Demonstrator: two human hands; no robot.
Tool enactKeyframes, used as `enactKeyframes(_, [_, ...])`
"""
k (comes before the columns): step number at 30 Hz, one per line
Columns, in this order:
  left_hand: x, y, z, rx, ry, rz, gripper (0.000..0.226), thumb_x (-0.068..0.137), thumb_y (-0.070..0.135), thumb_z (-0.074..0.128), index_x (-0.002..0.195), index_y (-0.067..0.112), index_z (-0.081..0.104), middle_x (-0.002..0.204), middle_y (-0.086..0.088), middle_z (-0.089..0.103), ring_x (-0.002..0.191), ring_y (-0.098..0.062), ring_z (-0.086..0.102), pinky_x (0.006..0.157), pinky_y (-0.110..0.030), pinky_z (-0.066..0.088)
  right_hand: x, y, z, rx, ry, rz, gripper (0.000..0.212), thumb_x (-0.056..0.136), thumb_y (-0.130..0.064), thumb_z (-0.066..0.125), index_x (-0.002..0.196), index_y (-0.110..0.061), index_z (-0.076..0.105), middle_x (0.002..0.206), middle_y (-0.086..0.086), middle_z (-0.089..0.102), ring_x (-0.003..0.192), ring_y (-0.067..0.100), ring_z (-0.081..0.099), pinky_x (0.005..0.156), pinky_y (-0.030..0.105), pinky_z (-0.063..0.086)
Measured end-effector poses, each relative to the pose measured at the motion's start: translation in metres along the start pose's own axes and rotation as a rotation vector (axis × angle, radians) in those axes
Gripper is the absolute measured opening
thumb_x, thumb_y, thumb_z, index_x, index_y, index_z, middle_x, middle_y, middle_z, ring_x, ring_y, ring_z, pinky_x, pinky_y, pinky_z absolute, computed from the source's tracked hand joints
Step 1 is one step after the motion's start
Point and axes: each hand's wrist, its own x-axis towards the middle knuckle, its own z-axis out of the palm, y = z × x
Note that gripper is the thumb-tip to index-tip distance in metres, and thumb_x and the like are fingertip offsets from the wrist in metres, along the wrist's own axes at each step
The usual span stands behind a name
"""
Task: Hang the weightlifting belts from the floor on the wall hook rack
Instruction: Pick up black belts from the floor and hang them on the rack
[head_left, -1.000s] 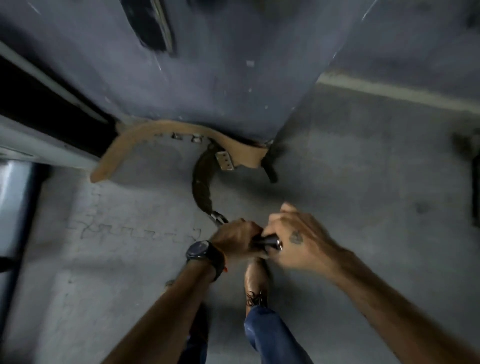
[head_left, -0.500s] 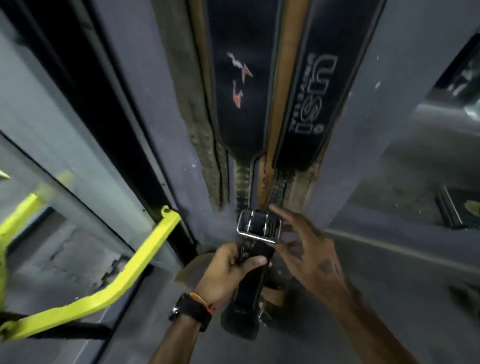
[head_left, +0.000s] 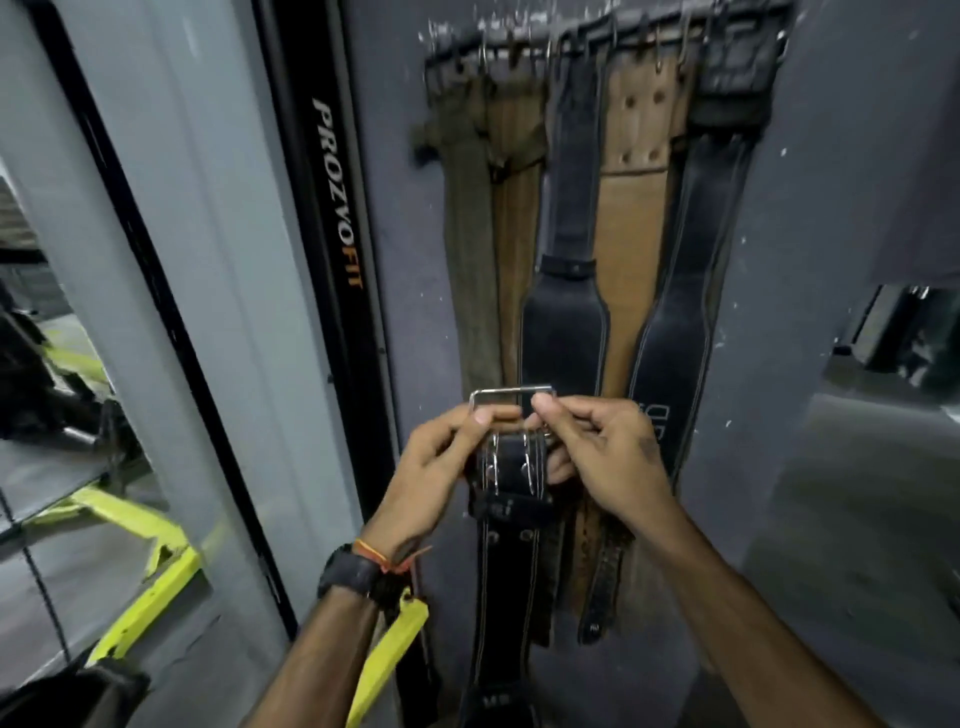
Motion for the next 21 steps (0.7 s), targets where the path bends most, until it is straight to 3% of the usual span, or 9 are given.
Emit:
enactKeyframes(2, [0.012,0.020,-0.006,-0.008,0.150,0.039,0.034,0.109,0.034,0.059,0.109,0.013,0.085,0.105,-0.007,0.086,0.102,-0.022,0.083,0.096,-0.043,0.063,0.011,-0.023,0.006,-0.012,-0.017,-0.024,0.030,0.101,-0.045,0.071,0.086,-0.023,0.084,0.062,0.009,0.076,0.050,0.029,0.074,0.060,0.051,0.067])
enactKeyframes(5, [0.041,0.057,-0.023,-0.076,0.221,0.100,0.035,0.102,0.038,0.065,0.098,0.009,0.084,0.088,-0.008,0.085,0.079,-0.017,0.081,0.073,-0.032,0.062,0.035,-0.062,0.008,0.042,0.046,-0.059,0.031,0.100,-0.044,0.072,0.085,-0.021,0.085,0.057,0.018,0.072,0.045,0.027,0.070,0.053,0.037,0.062])
enactKeyframes(7, [0.065,0.073,-0.029,-0.060,0.253,0.138,0.032,0.102,0.037,0.070,0.095,0.010,0.084,0.080,-0.006,0.082,0.073,-0.019,0.077,0.073,-0.039,0.061,0.051,-0.079,0.003,0.065,0.081,-0.057,0.029,0.100,-0.042,0.073,0.088,-0.019,0.085,0.062,0.021,0.074,0.044,0.026,0.068,0.051,0.030,0.057])
enactKeyframes(10, [0.112,0.100,-0.031,0.016,0.242,0.205,0.031,0.103,0.047,0.072,0.093,0.021,0.086,0.079,-0.003,0.083,0.074,-0.018,0.078,0.081,-0.050,0.063,0.083,-0.103,-0.012,0.075,0.141,-0.117,0.022,0.099,-0.040,0.075,0.096,-0.020,0.085,0.073,0.015,0.080,0.047,0.026,0.070,0.057,0.035,0.059])
enactKeyframes(15, [0.201,0.140,-0.022,0.021,0.287,0.299,0.027,0.104,0.038,0.072,0.090,0.018,0.085,0.079,-0.003,0.084,0.068,-0.011,0.075,0.074,-0.036,0.059,0.157,-0.134,-0.040,0.010,0.274,-0.243,0.017,0.099,-0.033,0.077,0.099,-0.016,0.081,0.066,0.005,0.078,0.042,0.021,0.066,0.054,0.038,0.059])
enactKeyframes(17, [0.235,0.151,-0.017,0.025,0.296,0.332,0.026,0.105,0.033,0.072,0.092,0.014,0.085,0.080,-0.001,0.084,0.062,-0.003,0.071,0.065,-0.027,0.055,0.189,-0.139,-0.053,-0.038,0.307,-0.294,0.015,0.098,-0.031,0.079,0.106,-0.018,0.080,0.065,0.005,0.077,0.043,0.022,0.067,0.057,0.046,0.062])
enactKeyframes(21, [0.293,0.153,-0.011,0.069,0.310,0.371,0.025,0.104,0.036,0.073,0.091,0.019,0.086,0.080,0.003,0.085,0.065,-0.004,0.072,0.069,-0.028,0.058,0.242,-0.137,-0.078,-0.103,0.340,-0.388,0.016,0.094,-0.027,0.084,0.107,-0.020,0.076,0.068,0.005,0.080,0.046,0.023,0.071,0.056,0.055,0.066])
